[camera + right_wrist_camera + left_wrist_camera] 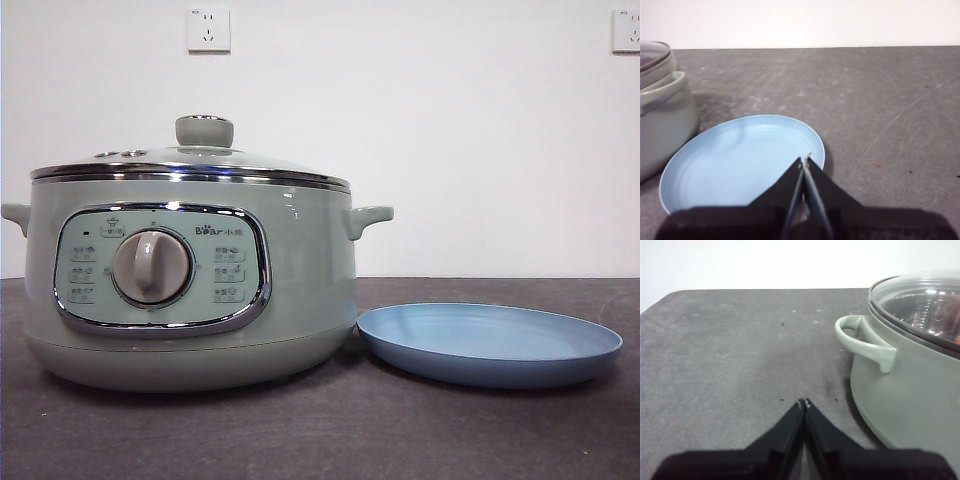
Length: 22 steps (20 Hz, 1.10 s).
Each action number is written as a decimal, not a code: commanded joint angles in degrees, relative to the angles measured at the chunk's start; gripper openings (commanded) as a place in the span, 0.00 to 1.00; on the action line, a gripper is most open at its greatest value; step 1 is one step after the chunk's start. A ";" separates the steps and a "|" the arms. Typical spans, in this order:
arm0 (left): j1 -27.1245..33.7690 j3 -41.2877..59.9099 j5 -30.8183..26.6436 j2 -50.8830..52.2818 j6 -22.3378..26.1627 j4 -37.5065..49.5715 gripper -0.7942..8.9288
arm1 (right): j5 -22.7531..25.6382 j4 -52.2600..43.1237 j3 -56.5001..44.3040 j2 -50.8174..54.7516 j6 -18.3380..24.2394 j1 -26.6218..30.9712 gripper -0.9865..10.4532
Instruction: Take the pumpkin out from the steamer,put the pumpkin in the blue plate,close the lid
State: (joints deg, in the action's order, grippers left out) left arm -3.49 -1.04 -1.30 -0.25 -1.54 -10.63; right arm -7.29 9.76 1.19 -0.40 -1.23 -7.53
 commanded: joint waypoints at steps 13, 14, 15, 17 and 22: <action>0.17 0.87 4.74 0.17 -12.22 0.35 0.08 | -0.33 -0.70 -0.79 0.02 -19.78 -0.04 0.09; 0.17 0.87 4.94 0.17 -12.72 0.35 0.08 | -0.31 -0.68 -0.79 0.02 -19.78 -0.04 0.08; 0.17 0.85 5.40 0.17 -13.33 0.35 0.08 | -0.31 -0.57 -0.74 0.02 -19.78 -0.04 0.08; 0.17 0.72 7.61 0.17 -13.99 0.26 0.07 | -0.28 0.28 -0.55 0.00 -19.76 -0.04 0.08; 0.17 -0.46 9.09 0.15 -16.33 -1.57 0.07 | -0.22 3.41 0.90 -1.09 -19.89 -0.04 0.08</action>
State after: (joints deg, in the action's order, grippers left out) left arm -3.49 -1.26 7.25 -0.25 -16.36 -10.83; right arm -7.46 12.45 2.00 -1.30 -20.40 -7.53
